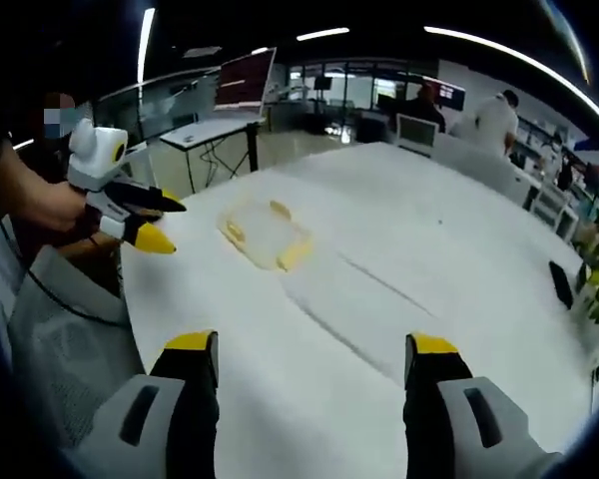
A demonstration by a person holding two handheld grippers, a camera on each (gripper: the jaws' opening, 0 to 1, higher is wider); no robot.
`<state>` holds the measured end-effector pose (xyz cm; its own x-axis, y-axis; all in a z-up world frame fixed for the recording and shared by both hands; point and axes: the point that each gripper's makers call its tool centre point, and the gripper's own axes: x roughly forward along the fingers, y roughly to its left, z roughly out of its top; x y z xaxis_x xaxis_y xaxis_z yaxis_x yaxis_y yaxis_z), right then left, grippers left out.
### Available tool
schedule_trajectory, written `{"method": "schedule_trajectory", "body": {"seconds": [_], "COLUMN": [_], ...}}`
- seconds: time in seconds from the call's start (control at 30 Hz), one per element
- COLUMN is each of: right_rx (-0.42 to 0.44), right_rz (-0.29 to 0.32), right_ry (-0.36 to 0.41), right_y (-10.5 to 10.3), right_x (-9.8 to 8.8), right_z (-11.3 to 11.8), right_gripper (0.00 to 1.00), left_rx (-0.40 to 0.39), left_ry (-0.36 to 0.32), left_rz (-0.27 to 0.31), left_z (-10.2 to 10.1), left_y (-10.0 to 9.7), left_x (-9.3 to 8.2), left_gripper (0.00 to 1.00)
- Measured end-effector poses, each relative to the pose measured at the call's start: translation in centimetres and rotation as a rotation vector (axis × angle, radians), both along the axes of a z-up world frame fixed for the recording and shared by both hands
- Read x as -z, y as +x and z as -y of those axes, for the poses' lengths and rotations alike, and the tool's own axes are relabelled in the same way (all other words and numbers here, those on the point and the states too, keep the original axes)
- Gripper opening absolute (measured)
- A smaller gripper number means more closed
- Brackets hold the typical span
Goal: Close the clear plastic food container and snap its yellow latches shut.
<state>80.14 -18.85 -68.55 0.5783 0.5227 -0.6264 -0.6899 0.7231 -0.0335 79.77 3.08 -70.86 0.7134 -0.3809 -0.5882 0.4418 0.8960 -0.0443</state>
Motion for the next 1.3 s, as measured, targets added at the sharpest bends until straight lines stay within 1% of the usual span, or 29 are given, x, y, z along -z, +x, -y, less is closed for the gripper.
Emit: {"method": "schedule_trajectory", "body": {"seconds": [0.1, 0.23, 0.5, 0.63, 0.73, 0.8, 0.83, 0.97, 1.1, 1.23, 1.3], "right_rx": [-0.019, -0.064, -0.153, -0.196, -0.229, -0.253, -0.259, -0.296, -0.355, -0.404, -0.422], "right_rz": [-0.003, 0.0, 0.013, 0.019, 0.027, 0.035, 0.034, 0.028, 0.035, 0.032, 0.029], "right_ry": [0.004, -0.018, -0.033, -0.04, -0.056, -0.064, -0.069, -0.078, -0.106, -0.121, -0.129], "right_y": [0.7, 1.5, 3.8, 4.7, 5.5, 6.0, 6.2, 7.1, 7.9, 8.7, 9.0], "right_x": [-0.2, -0.4, -0.9, -1.0, -1.1, -1.1, -1.1, -0.9, -0.7, -0.3, 0.0], "right_z": [-0.7, -1.7, -4.1, -5.1, -5.8, -6.3, -6.5, -7.4, -8.4, -9.5, -9.9], "right_gripper": [0.74, 0.74, 0.74, 0.74, 0.74, 0.74, 0.74, 0.74, 0.75, 0.75, 0.75], "left_rx": [0.022, 0.05, 0.093, 0.132, 0.171, 0.196, 0.224, 0.293, 0.374, 0.421, 0.43], "left_ry": [0.009, 0.024, 0.07, 0.099, 0.115, 0.138, 0.157, 0.197, 0.249, 0.274, 0.288], "left_rz": [-0.007, -0.012, 0.007, 0.009, 0.003, 0.007, 0.01, 0.017, 0.014, 0.0, -0.006], "left_z": [-0.3, -0.7, -2.2, -2.6, -2.7, -2.8, -2.8, -2.8, -3.2, -3.9, -4.4], "left_y": [0.5, 1.1, 3.3, 4.0, 4.5, 4.9, 5.2, 5.9, 6.8, 7.8, 8.3], "left_x": [0.2, 0.3, 0.0, -0.1, -0.2, -0.3, -0.4, -0.6, -0.4, 0.0, 0.2], "left_gripper": [0.57, 0.57, 0.57, 0.57, 0.57, 0.57, 0.57, 0.58, 0.58, 0.59, 0.59]}}
